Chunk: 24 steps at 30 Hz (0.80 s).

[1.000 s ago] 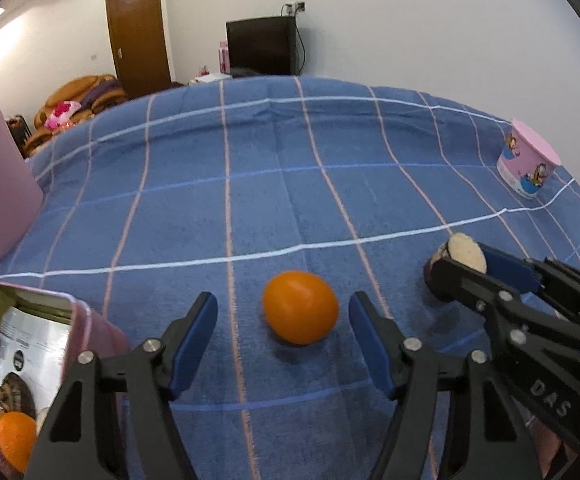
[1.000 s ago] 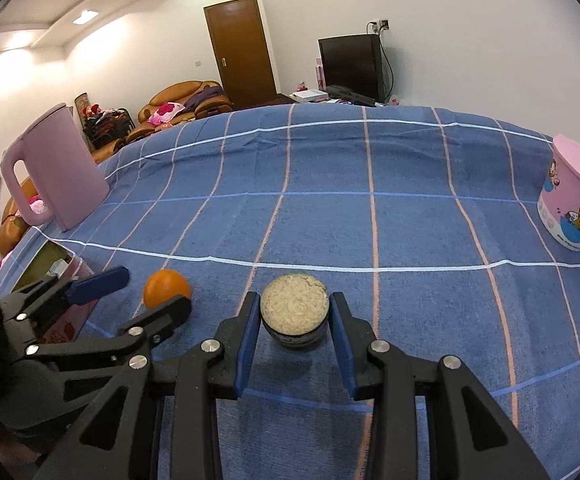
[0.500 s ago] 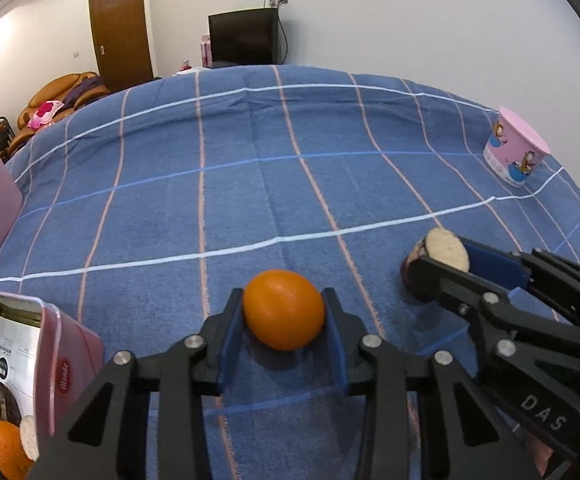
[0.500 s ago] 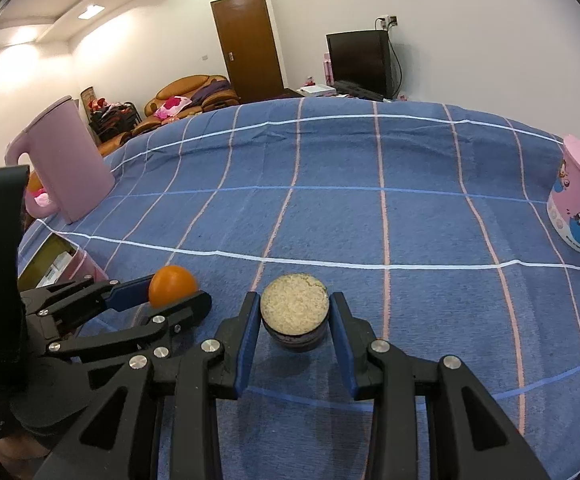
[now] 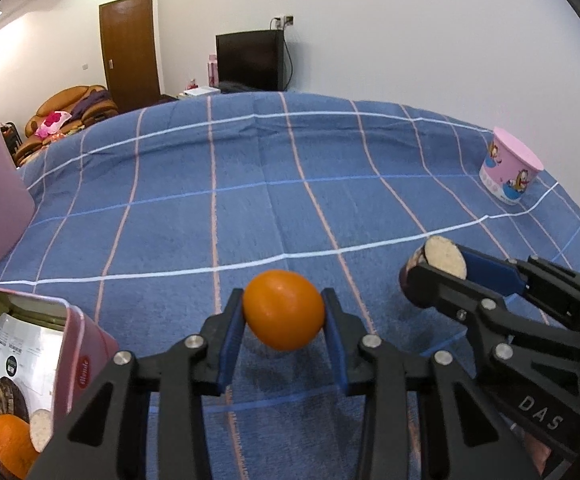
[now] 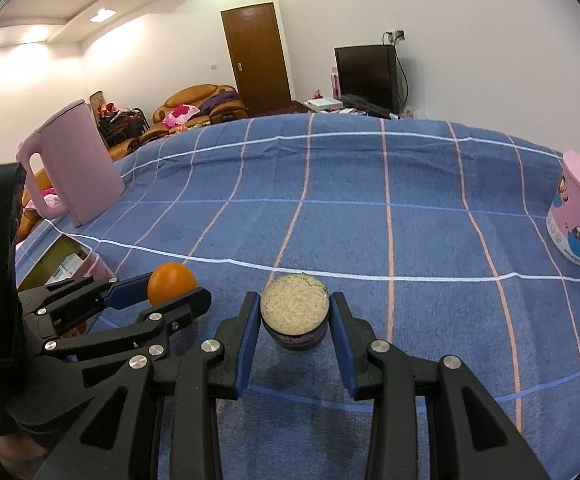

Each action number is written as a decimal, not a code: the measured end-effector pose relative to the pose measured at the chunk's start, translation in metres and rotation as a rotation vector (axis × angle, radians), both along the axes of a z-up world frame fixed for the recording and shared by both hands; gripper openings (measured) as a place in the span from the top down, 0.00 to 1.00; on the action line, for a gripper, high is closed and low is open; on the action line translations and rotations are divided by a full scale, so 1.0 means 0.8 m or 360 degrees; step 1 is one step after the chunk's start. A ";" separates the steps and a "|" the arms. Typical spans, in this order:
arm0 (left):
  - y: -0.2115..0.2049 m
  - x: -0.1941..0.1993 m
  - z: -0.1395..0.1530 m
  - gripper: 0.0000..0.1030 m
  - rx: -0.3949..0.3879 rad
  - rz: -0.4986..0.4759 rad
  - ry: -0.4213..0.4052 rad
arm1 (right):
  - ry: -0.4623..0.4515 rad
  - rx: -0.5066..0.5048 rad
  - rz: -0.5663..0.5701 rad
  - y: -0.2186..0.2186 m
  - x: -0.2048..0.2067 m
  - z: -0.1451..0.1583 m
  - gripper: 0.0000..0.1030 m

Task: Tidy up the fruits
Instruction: 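Lift the small orange with the left tool while the right tool lifts the cake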

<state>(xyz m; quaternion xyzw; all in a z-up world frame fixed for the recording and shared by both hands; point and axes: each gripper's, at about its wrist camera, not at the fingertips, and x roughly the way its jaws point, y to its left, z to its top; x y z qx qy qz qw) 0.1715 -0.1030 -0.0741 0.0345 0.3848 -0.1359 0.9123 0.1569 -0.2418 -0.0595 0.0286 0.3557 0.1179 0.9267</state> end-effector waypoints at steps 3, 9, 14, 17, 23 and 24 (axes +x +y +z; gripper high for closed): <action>0.002 -0.003 0.003 0.62 -0.0006 0.0004 -0.0028 | -0.0020 -0.0008 0.0004 0.001 -0.002 0.002 0.64; 0.005 -0.006 0.007 0.62 -0.0020 0.0026 -0.0070 | -0.0047 -0.0015 0.0006 0.003 -0.003 0.003 0.64; 0.008 -0.013 0.014 0.62 -0.0023 0.0047 -0.0136 | -0.0081 -0.0023 0.0004 0.003 -0.007 0.006 0.64; 0.008 -0.018 0.017 0.62 -0.0013 0.0054 -0.0175 | -0.0102 -0.0028 0.0007 0.005 -0.010 0.008 0.64; 0.006 -0.023 0.021 0.62 0.0011 0.0068 -0.0231 | -0.0134 -0.0029 0.0006 0.005 -0.014 0.011 0.64; 0.006 -0.024 0.022 0.62 0.0013 0.0068 -0.0238 | -0.0142 -0.0027 0.0006 0.005 -0.016 0.012 0.64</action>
